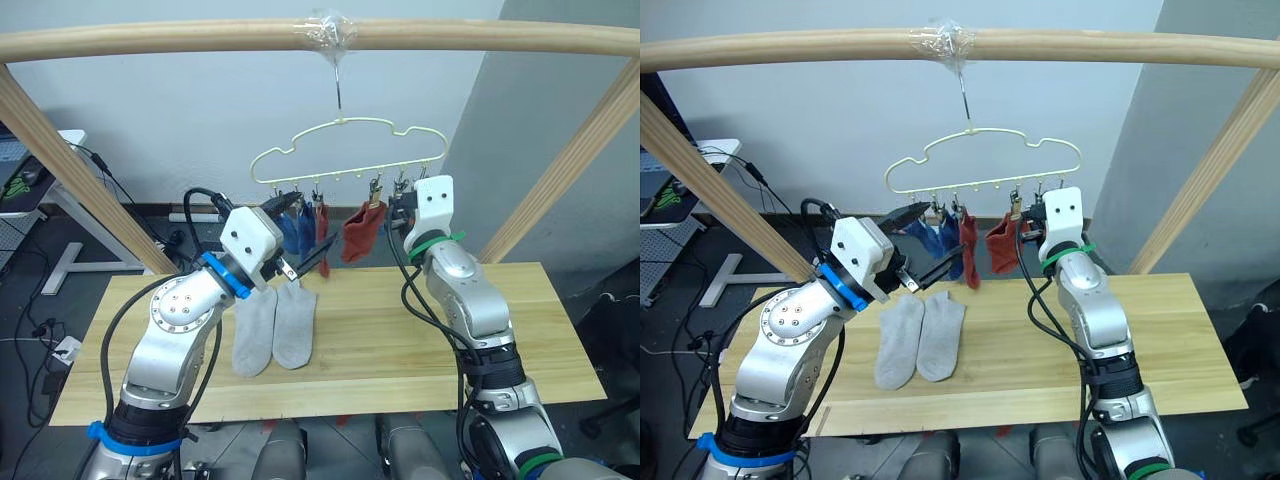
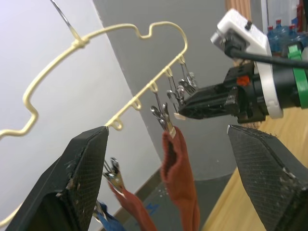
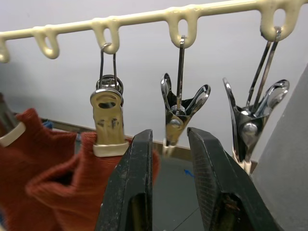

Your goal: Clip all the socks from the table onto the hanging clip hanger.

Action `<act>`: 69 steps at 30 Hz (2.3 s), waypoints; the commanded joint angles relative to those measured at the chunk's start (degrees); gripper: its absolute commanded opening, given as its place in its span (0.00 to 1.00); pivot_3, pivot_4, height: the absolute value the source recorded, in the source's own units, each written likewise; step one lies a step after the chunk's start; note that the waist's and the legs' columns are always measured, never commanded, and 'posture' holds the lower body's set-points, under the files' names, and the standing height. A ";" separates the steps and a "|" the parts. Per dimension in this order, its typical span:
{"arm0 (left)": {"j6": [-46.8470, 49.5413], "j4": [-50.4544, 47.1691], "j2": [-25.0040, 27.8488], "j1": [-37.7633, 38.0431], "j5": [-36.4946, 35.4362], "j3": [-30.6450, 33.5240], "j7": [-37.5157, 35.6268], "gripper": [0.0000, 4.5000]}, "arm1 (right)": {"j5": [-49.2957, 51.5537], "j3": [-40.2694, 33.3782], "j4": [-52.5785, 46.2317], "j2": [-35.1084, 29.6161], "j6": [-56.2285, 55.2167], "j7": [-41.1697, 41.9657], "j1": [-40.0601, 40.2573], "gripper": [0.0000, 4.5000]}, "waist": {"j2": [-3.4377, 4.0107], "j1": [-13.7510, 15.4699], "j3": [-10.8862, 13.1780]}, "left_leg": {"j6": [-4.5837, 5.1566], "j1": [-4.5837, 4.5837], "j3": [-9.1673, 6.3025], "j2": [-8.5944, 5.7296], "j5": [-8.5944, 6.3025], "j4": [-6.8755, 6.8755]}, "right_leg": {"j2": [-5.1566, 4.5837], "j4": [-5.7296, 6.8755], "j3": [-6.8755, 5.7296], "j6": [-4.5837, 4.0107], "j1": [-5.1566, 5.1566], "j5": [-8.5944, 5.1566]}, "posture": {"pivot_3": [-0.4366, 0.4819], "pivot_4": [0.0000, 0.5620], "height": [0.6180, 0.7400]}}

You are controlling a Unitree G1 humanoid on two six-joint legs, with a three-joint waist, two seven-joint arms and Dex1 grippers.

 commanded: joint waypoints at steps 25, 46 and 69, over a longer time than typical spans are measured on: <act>1.04 -2.84 -0.03 -0.44 -0.47 0.83 1.34 0.91 | -3.17 -1.27 2.27 1.18 -4.31 -1.19 -4.28 0.26 | 0.00 0.51 0.00 | 0.00 0.00 -0.01 0.00 0.00 0.00 | 0.00 0.01 -0.01 0.04 0.00 0.03 | 0.60 0.37 1.00; 1.53 -2.75 -0.02 -0.63 -0.45 0.75 1.29 0.91 | -4.10 -1.86 3.12 2.00 -4.78 -0.89 -4.81 0.39 | 0.01 0.51 0.00 | 0.00 0.00 -0.01 0.00 0.00 0.00 | 0.00 0.01 -0.01 0.03 0.00 0.02 | 0.60 0.37 1.00; 4.00 -3.82 -0.94 -2.30 -2.46 1.27 1.94 0.91 | -4.09 -0.95 3.76 2.43 -5.87 0.29 -6.23 0.39 | 0.01 0.52 0.01 | 0.00 0.00 -0.01 0.00 0.00 0.00 | 0.00 0.01 -0.01 0.06 0.00 0.04 | 0.60 0.38 1.00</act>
